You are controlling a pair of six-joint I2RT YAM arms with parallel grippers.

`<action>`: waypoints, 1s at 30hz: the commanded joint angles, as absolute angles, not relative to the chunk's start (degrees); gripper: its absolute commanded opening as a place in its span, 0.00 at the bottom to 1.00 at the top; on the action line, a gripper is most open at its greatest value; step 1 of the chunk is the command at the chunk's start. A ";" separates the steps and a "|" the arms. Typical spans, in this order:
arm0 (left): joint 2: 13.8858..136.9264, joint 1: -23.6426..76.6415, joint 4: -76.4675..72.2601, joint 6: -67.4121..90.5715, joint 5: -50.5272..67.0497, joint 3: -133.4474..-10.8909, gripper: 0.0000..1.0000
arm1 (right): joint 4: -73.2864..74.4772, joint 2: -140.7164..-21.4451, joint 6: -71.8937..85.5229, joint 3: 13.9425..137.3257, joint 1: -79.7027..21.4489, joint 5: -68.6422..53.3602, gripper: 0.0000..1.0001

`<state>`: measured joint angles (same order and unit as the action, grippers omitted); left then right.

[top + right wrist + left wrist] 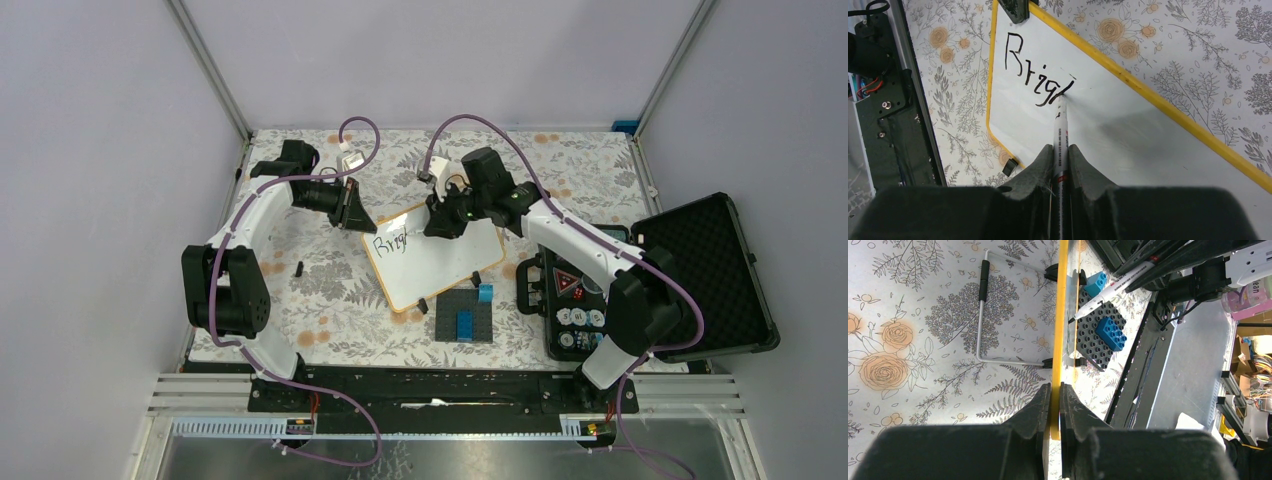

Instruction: Write a sentence on the whiteboard

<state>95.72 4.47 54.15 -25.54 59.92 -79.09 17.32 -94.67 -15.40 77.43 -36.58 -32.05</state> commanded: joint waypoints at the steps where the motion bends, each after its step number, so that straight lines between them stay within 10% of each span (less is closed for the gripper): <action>1: 94.64 5.80 54.10 -26.81 58.41 -78.42 0.00 | 15.53 -93.86 -15.77 79.82 -35.58 -29.66 0.00; 30: 94.41 5.80 54.14 -26.64 58.19 -78.33 0.00 | 15.48 -92.02 -16.44 75.45 -35.23 -30.32 0.00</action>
